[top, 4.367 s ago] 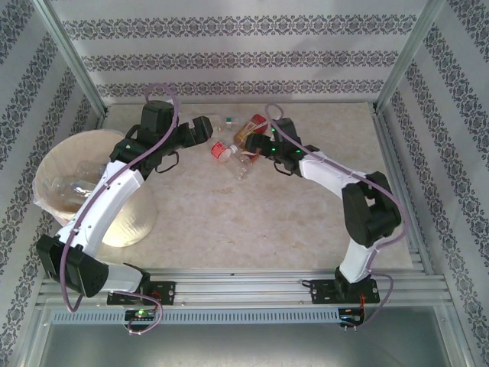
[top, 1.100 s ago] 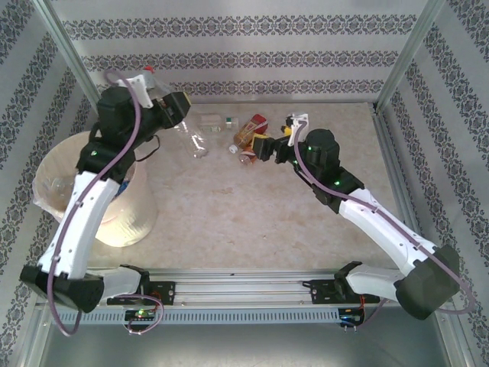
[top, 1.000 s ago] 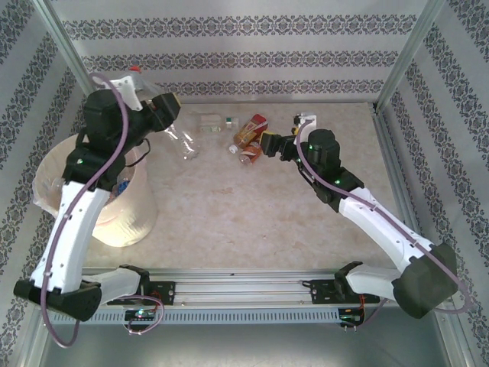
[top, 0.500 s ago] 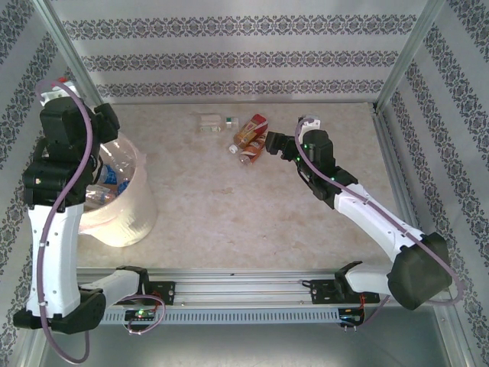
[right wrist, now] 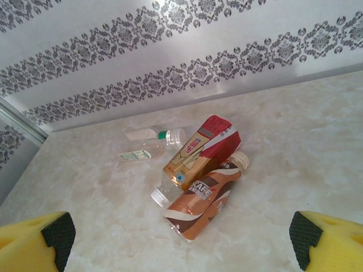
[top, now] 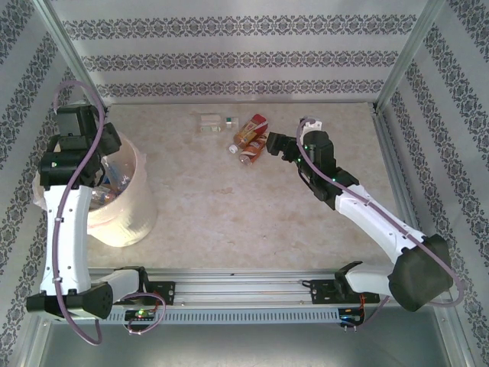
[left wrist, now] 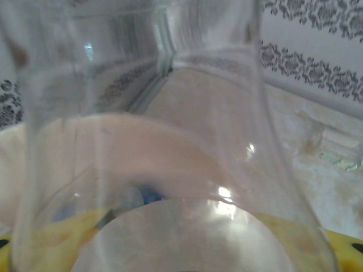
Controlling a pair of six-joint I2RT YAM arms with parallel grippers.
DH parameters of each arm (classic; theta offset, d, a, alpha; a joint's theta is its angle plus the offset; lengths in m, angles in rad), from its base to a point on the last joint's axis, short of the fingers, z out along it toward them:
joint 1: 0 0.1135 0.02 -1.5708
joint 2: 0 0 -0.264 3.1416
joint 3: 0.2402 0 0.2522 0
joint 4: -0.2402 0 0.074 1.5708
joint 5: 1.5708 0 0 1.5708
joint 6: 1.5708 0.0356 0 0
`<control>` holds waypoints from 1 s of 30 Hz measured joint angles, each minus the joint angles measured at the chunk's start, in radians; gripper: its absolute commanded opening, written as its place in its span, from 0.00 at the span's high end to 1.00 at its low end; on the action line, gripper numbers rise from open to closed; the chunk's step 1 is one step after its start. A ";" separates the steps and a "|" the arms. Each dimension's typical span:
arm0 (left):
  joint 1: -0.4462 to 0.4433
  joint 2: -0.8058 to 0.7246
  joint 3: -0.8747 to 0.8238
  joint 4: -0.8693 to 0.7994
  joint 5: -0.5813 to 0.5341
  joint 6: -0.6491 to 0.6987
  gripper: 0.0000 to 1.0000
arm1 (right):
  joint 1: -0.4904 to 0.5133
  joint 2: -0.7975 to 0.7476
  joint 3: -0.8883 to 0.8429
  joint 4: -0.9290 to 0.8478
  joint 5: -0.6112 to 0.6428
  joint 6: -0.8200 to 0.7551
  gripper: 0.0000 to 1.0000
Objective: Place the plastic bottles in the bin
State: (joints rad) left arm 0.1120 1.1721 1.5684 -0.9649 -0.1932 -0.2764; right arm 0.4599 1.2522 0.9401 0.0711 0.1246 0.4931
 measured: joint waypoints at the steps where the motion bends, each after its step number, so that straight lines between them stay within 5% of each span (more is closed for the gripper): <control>1: 0.001 0.000 -0.013 0.002 0.012 0.004 0.35 | 0.000 -0.006 -0.002 0.000 0.002 0.002 0.02; 9: 0.014 0.027 -0.055 0.001 0.143 -0.027 0.06 | 0.000 -0.013 -0.008 0.000 0.006 0.002 0.02; 19: 0.021 0.048 -0.003 -0.031 0.177 -0.066 0.02 | 0.000 0.007 -0.008 -0.002 0.006 0.010 0.02; 30: 0.029 0.044 0.043 -0.011 0.341 -0.112 0.00 | 0.000 0.035 -0.006 -0.020 -0.003 0.036 0.02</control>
State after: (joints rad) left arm 0.1406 1.2163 1.6119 -0.9760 0.1478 -0.3882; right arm 0.4595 1.2877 0.9340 0.0509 0.1219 0.5293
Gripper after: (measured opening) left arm 0.999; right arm 0.978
